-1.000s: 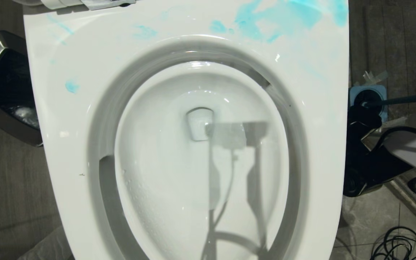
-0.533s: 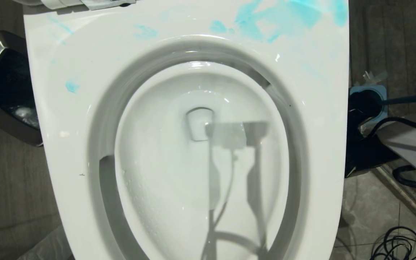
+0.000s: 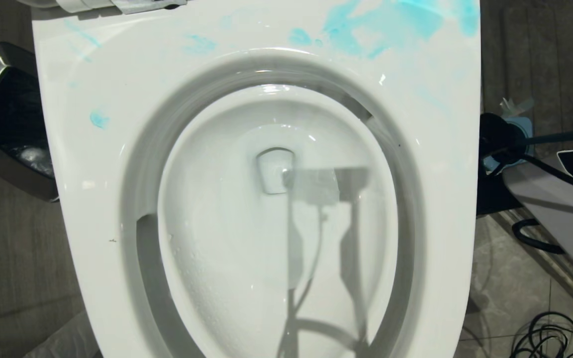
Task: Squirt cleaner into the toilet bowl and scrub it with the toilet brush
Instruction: Pour in the cleaning agent
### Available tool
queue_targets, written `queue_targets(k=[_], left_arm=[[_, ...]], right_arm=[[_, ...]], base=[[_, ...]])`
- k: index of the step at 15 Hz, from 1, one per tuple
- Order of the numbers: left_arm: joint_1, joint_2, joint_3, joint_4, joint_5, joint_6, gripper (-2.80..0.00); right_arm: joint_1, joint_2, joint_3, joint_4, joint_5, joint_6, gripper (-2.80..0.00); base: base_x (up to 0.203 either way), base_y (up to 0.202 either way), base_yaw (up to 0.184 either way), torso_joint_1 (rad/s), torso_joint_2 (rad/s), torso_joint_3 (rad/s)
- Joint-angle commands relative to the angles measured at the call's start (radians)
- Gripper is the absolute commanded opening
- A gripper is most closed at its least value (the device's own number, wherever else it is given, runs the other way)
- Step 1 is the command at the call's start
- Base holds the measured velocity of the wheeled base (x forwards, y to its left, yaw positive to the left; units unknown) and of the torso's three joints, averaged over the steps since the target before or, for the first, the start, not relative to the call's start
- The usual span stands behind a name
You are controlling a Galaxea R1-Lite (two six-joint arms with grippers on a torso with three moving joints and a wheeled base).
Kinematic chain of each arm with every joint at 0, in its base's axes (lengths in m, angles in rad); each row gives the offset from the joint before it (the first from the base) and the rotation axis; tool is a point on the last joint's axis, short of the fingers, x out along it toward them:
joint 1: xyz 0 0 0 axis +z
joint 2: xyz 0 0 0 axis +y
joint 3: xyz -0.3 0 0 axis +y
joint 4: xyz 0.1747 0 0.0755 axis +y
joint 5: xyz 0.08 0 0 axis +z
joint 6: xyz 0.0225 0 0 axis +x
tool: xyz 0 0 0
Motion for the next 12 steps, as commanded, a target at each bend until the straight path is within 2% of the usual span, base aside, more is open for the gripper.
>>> queue_targets(k=[1,4,8,12], left_arm=[[0.000,0.001,0.000,0.000,0.000,0.000,-2.80],[0.000,0.001,0.000,0.000,0.000,0.000,-2.80],[0.000,0.001,0.000,0.000,0.000,0.000,-2.80],[0.000,0.001,0.000,0.000,0.000,0.000,-2.80]], right_arm=[[-0.001,0.061,-0.061,-0.001,0.003,-0.001,0.00],[-0.001,0.112,-0.166,0.008,0.012,-0.020,0.00],[-0.001,0.193,-0.385,0.079,0.013,-0.035,0.00],[-0.001,0.203,-0.396,0.105,0.016,-0.036,0.00]], base=[[0.000,0.000,0.000,0.000,0.00,0.000],[0.000,0.000,0.000,0.000,0.00,0.000],[0.000,0.000,0.000,0.000,0.00,0.000],[0.000,0.000,0.000,0.000,0.00,0.000]])
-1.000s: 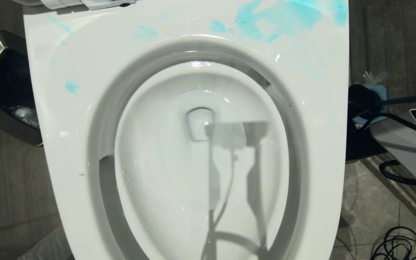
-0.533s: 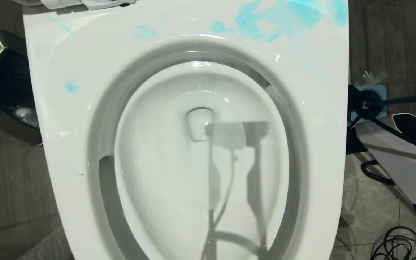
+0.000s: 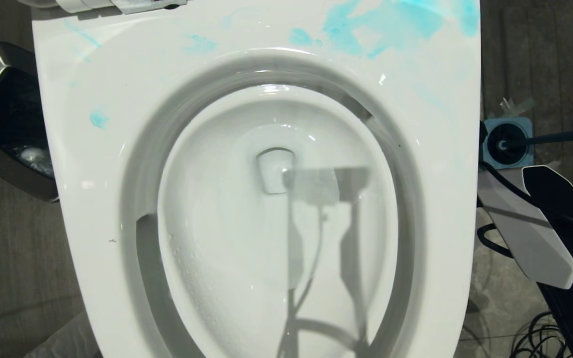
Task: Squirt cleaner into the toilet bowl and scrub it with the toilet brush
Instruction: Pour in the cleaning agent
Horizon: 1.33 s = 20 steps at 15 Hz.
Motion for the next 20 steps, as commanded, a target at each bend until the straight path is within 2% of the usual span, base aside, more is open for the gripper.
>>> queue_targets(k=[1,14,15,20], left_arm=[[0.000,0.001,0.000,0.000,0.000,0.000,-2.80],[0.000,0.001,0.000,0.000,0.000,0.000,-2.80],[0.000,0.001,0.000,0.000,0.000,0.000,-2.80],[0.000,0.001,0.000,0.000,0.000,0.000,-2.80]], right_arm=[[0.000,0.007,-0.006,-0.008,0.000,-0.003,0.00],[0.000,-0.045,-0.005,-0.017,0.000,-0.003,0.00],[0.000,-0.047,-0.006,-0.017,0.000,-0.003,-2.80],[0.002,-0.055,-0.006,-0.017,0.009,-0.003,-2.80]], base=[[0.000,0.000,0.000,0.000,0.00,0.000],[0.000,0.000,0.000,0.000,0.00,0.000],[0.000,0.000,0.000,0.000,0.00,0.000],[0.000,0.000,0.000,0.000,0.00,0.000]])
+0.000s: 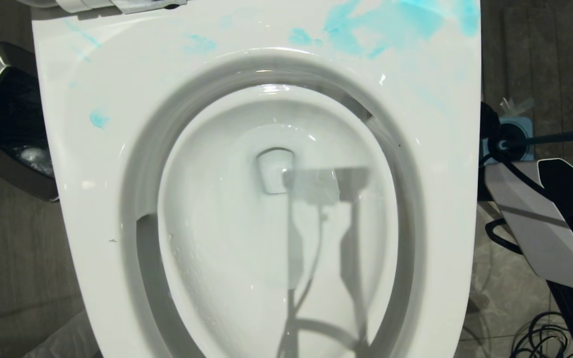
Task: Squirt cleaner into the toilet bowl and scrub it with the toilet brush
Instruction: Pour in the cleaning agent
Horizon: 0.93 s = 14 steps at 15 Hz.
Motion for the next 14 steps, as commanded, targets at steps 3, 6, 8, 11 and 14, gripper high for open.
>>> queue_targets(k=[3,6,8,11,14], left_arm=[[0.000,0.001,0.000,0.000,0.000,0.000,-2.80],[0.000,0.001,0.000,0.000,0.000,0.000,-2.80],[0.000,0.001,0.000,0.000,0.000,0.000,-2.80],[0.000,0.001,0.000,0.000,0.000,0.000,-2.80],[0.000,0.001,0.000,0.000,0.000,0.000,-2.80]], right_arm=[[0.001,-0.021,0.001,-0.010,0.001,-0.002,-2.80],[0.004,-0.061,0.001,-0.010,-0.008,-0.003,-2.80],[0.007,-0.113,0.008,-0.004,-0.010,-0.002,-2.80],[0.017,-0.231,0.103,0.012,-0.033,-0.002,-2.80],[0.031,-0.410,0.326,0.044,-0.060,-0.001,-2.80]], base=[[0.000,0.000,0.000,0.000,0.00,0.000],[0.000,0.000,0.000,0.000,0.00,0.000],[0.000,0.000,0.000,0.000,0.00,0.000],[0.000,0.000,0.000,0.000,0.00,0.000],[0.000,0.000,0.000,0.000,0.00,0.000]])
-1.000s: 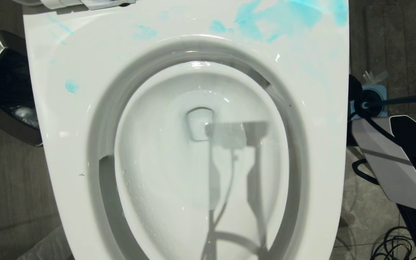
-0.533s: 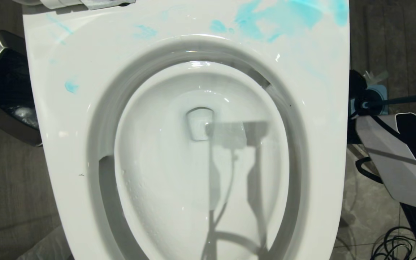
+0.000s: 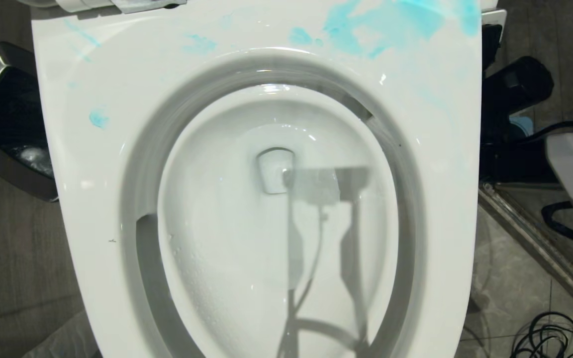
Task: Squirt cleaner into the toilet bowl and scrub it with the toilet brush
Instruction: Pour in the cleaning agent
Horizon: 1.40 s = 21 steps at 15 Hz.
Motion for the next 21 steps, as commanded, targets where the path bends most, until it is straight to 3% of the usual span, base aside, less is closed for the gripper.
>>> queue_targets(k=[1,3,7,12,15,18,20,21], left_arm=[[0.000,0.001,0.000,-0.001,0.000,0.000,-2.80],[0.000,0.001,0.000,-0.001,0.000,0.000,-2.80],[0.000,0.001,0.000,-0.001,0.000,0.000,-2.80],[0.000,0.001,0.000,-0.001,0.000,0.000,-2.80],[0.000,0.001,0.000,-0.001,0.000,0.000,-2.80],[0.000,0.001,0.000,-0.001,0.000,0.000,-2.80],[0.000,0.001,0.000,-0.001,0.000,0.000,-2.80],[0.000,0.001,0.000,-0.001,0.000,0.000,-2.80]], right_arm=[[0.022,-0.221,0.213,0.037,-0.027,0.002,-2.80],[0.068,-0.374,0.391,0.102,-0.091,0.015,-2.80],[0.186,-0.607,0.623,0.250,-0.244,0.026,-2.80],[0.267,-0.761,0.777,0.315,-0.338,0.019,-2.80],[0.312,-0.870,0.837,0.436,-0.388,0.007,-2.80],[0.378,-0.994,0.850,0.743,-0.456,0.028,-2.80],[0.413,-1.046,0.812,0.961,-0.480,0.147,-2.80],[0.421,-1.078,0.795,1.031,-0.497,0.165,-2.80]], base=[[0.000,0.000,0.000,0.000,0.00,0.000],[0.000,0.000,0.000,0.000,0.00,0.000],[0.000,0.000,0.000,0.000,0.00,0.000],[0.000,0.000,0.000,0.000,0.00,0.000],[0.000,0.000,0.000,0.000,0.00,0.000],[0.000,0.000,0.000,0.000,0.00,0.000],[0.000,0.000,0.000,0.000,0.00,0.000],[0.000,0.000,0.000,0.000,0.00,0.000]])
